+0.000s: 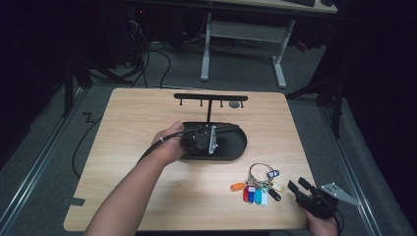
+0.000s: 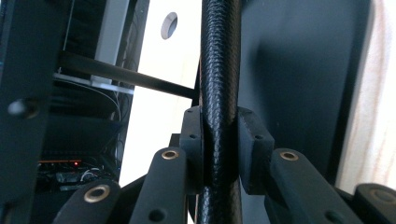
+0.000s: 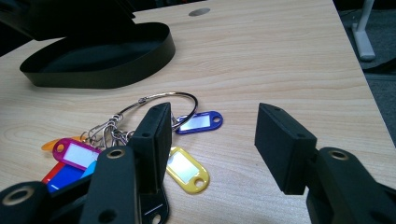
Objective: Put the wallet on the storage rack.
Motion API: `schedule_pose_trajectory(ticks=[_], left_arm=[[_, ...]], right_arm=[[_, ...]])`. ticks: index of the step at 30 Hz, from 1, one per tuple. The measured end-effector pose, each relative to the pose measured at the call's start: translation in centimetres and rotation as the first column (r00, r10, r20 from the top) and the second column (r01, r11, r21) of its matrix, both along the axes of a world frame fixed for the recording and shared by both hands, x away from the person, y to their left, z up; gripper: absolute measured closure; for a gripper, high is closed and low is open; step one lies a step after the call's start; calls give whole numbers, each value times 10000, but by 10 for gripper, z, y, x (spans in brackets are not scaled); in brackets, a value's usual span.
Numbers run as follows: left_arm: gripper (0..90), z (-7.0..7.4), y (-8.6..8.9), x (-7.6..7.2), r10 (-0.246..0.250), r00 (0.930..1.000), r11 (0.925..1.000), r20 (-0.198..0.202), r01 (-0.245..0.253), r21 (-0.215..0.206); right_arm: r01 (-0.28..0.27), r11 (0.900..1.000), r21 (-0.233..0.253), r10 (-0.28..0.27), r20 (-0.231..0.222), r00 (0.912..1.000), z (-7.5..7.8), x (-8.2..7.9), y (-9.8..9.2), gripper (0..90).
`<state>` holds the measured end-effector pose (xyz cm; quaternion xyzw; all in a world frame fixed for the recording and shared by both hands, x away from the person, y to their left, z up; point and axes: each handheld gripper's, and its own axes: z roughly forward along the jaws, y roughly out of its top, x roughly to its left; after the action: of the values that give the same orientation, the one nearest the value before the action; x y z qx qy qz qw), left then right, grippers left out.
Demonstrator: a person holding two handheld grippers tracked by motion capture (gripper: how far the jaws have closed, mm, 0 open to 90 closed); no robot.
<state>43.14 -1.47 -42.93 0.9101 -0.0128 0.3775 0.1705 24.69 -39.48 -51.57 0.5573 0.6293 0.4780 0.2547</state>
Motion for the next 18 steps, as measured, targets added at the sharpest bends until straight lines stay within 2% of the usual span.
schedule_pose_trajectory(ticks=[10, 13, 18], left_arm=[[749, -17, -3, 16, 177, 9998, 9993, -61, -175, 325], [748, -19, -2, 20, 123, 9999, 9997, -59, -122, 200], [747, -27, -2, 23, -45, 10000, 9993, -37, 47, 374]], right_arm=[[31, 10000, 47, -31, -23, 10000, 0, -1, -1, 468], [22, 10000, 64, -21, -41, 10000, -1, -1, 0, 468], [12, 10000, 57, -11, -64, 10000, -2, 0, 0, 468]])
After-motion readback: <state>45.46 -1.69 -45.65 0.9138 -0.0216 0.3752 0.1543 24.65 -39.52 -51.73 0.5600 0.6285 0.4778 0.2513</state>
